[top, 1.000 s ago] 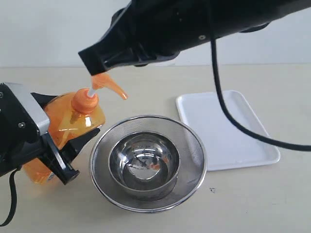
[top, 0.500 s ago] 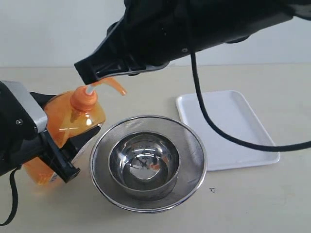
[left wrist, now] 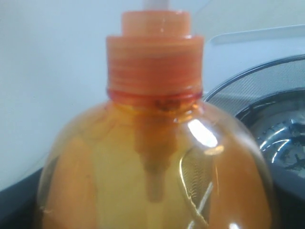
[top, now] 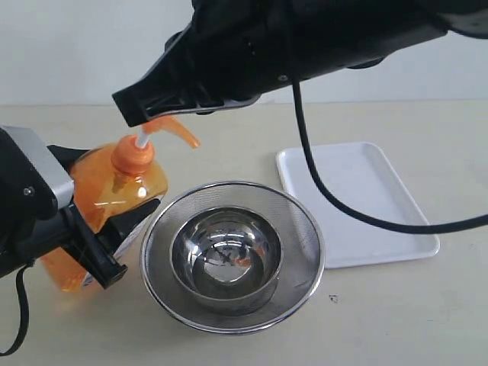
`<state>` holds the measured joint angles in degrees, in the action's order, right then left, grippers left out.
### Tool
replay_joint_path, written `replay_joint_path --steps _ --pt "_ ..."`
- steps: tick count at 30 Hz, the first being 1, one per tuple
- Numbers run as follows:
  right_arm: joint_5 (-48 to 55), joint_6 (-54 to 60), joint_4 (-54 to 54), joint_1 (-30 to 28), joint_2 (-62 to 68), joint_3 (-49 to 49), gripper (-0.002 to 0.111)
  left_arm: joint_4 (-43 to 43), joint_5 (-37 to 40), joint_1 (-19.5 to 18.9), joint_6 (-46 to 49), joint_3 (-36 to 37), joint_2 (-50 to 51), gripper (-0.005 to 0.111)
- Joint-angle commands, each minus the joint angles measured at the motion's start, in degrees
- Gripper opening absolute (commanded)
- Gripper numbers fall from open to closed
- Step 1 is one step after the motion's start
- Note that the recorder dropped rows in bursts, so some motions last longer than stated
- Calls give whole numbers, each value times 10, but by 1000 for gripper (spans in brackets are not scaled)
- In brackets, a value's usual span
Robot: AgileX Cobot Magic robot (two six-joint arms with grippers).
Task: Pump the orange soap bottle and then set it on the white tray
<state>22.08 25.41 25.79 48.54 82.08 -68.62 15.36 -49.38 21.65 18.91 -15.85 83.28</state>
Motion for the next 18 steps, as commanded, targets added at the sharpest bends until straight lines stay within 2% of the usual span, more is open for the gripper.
replay_joint_path --steps 1,18 --pt "-11 2 5 0 13 0 0 6 -16 2 0 -4 -6 5" --pt "24 5 52 0 67 0 0 25 -3 2 -3 -13 -6 5"
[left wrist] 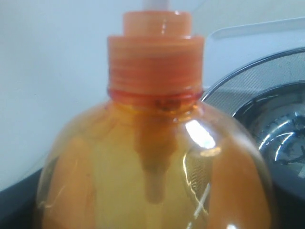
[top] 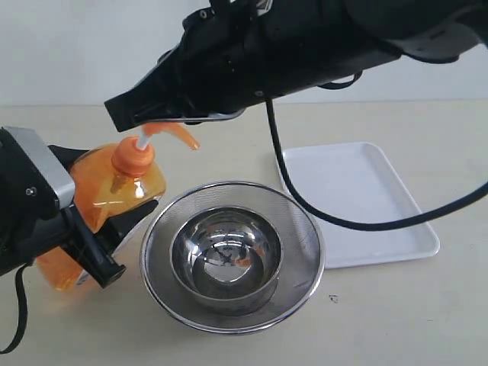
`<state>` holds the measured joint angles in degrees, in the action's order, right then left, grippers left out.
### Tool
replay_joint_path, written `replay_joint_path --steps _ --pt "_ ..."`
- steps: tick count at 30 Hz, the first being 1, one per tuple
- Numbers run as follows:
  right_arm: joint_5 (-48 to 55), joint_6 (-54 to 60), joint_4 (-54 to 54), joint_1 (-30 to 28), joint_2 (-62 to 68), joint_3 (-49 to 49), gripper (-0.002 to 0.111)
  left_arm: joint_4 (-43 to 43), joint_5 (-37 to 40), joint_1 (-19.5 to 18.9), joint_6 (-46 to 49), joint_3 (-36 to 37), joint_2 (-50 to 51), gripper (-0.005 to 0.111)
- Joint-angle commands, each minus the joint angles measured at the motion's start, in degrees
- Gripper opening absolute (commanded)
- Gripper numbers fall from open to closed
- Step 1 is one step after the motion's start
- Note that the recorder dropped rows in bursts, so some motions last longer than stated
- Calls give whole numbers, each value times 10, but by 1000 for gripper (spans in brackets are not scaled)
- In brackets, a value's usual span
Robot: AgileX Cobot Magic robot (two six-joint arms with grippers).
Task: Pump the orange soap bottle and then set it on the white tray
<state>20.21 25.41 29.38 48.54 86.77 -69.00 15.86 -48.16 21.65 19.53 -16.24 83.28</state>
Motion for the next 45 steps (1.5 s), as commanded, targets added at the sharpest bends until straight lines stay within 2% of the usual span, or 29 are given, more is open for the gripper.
replay_joint_path --steps 1,16,23,45 --pt "45 6 16 0 20 4 0 20 -15 2 -9 -9 -6 5" --pt "70 1 16 0 20 4 0 20 -15 2 -9 -12 -6 5" --pt "81 11 25 1 58 4 0 20 -15 2 -9 -12 -6 5" --pt "75 31 30 1 69 4 0 15 -15 2 -9 -11 -6 5"
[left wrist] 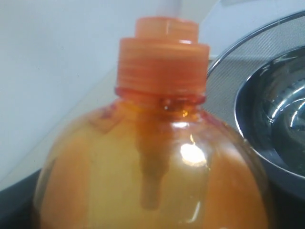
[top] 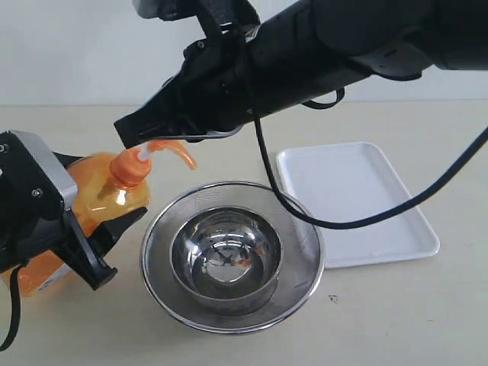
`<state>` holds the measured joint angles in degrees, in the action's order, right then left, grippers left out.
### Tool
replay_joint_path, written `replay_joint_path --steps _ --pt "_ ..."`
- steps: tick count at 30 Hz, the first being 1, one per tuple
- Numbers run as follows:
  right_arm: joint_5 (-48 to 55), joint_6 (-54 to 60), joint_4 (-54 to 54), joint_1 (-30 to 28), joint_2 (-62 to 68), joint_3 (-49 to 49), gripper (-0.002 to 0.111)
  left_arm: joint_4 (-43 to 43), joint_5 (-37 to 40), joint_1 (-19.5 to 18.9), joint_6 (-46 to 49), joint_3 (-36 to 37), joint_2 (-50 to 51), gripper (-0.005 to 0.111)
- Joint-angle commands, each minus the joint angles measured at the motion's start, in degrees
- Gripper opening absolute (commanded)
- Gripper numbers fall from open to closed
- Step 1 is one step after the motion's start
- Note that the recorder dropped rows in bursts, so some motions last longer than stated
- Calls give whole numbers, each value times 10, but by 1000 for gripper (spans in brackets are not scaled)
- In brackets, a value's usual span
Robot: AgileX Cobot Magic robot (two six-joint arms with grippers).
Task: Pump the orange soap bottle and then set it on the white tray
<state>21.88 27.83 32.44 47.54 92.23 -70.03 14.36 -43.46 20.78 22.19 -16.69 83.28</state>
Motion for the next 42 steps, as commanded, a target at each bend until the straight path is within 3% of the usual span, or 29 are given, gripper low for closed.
replay_joint_path --steps 1,8,14,20,22,24,28,32,35,42 --pt "57 7 -3 11 7 14 0 26 -62 11 -36 -7 -6 5" --pt "49 -60 -95 10 -69 14 0 11 -53 11 -33 -7 -6 5" --pt "71 -234 -280 10 -196 14 0 -11 -49 11 -33 -7 -6 5" --pt "69 -340 -361 10 -299 38 0 -19 -64 10 -65 -7 -6 5" --pt "40 -447 -462 10 -357 117 0 -33 -68 10 -81 -7 -6 5" --pt "-4 -623 -636 10 -409 219 0 -40 -84 10 -115 -7 -6 5" --pt "-25 -1111 -1062 10 -498 407 0 -59 -107 10 -164 -7 -6 5" --pt "50 -1354 -1236 10 -545 510 0 -90 -115 10 -164 -7 -9 5" --pt "98 -1477 -1322 10 -571 588 0 -107 -122 10 -162 -7 -21 5" --pt "130 -1477 -1324 10 -579 632 0 -117 -124 10 -162 -7 -69 5"
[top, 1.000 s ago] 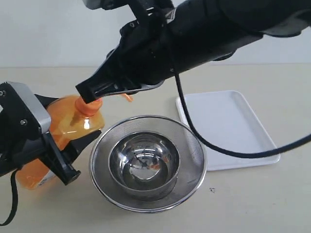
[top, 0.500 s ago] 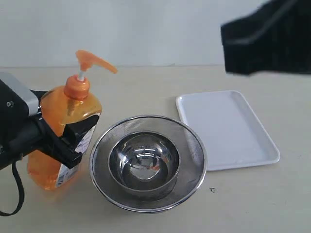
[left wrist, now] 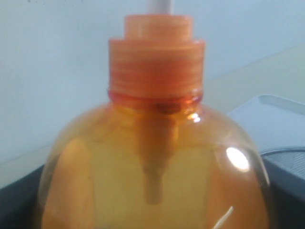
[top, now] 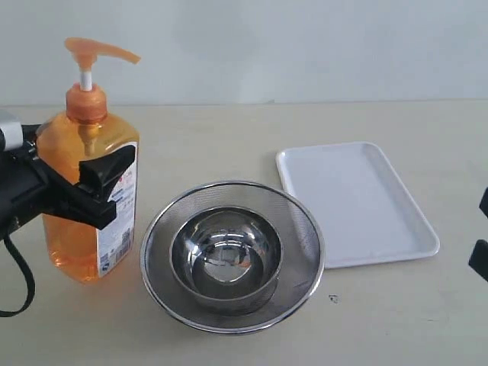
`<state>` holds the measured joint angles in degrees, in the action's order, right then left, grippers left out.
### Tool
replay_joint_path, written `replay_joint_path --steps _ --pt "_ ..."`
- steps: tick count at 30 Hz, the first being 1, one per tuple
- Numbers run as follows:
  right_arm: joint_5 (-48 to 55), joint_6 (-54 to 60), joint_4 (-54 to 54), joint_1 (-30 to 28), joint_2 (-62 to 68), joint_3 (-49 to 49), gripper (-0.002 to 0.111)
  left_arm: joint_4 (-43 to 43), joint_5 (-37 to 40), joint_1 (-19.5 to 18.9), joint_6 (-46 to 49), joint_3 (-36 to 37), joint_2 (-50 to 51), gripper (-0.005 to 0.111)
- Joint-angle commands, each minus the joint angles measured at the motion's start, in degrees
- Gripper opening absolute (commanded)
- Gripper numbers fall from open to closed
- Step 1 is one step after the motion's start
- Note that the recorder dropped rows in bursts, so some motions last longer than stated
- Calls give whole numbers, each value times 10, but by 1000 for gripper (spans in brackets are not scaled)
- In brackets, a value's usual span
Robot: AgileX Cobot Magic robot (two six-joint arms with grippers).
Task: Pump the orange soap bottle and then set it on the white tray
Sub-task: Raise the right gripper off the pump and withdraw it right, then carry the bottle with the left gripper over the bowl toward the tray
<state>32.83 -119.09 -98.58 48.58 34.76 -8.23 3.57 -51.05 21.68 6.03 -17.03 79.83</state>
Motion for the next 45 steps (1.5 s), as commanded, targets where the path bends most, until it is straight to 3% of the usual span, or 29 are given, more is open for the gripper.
replay_joint_path --steps 1,10,17,24,37,39,45 --pt "21 -8 -14 0 -5 18 0 -12 -49 1 0 -4 -44 5" --pt "51 -8 -14 0 -5 64 0 -11 -34 1 -22 -4 -142 5" --pt "49 -8 29 0 -5 70 0 55 -62 1 -99 -8 -178 5" --pt "27 -8 57 0 -5 70 0 84 -57 2 -173 -55 -178 5" --pt "23 -8 57 0 -5 70 0 243 12 4 -330 -205 -139 5" --pt "23 -8 57 0 -5 70 0 256 12 19 -335 -228 -115 5" --pt "23 -8 57 0 -5 70 0 256 16 123 -331 -372 28 5"
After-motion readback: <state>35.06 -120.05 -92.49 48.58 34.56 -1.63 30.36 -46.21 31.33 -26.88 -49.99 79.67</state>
